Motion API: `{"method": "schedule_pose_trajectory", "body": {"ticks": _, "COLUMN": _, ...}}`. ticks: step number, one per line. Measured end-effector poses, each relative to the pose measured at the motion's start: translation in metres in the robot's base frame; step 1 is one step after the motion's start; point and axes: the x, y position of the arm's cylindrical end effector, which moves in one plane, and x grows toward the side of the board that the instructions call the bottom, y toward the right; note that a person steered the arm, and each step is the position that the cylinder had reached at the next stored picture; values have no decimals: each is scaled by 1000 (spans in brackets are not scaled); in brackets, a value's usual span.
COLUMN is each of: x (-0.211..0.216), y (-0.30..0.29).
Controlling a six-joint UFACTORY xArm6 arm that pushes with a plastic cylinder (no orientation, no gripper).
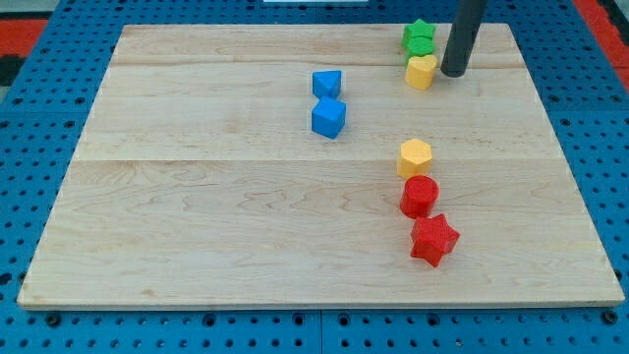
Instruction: Push the heart to the bottom of the blue triangle
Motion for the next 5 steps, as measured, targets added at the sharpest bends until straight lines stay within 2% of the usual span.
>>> {"method": "schedule_pose_trajectory", "body": {"ticks": 3, "x": 16, "y": 13}}
{"method": "schedule_pose_trajectory", "body": {"ticks": 4, "x": 41, "y": -20}}
{"method": "schedule_pose_trajectory", "body": {"ticks": 5, "x": 14, "y": 48}}
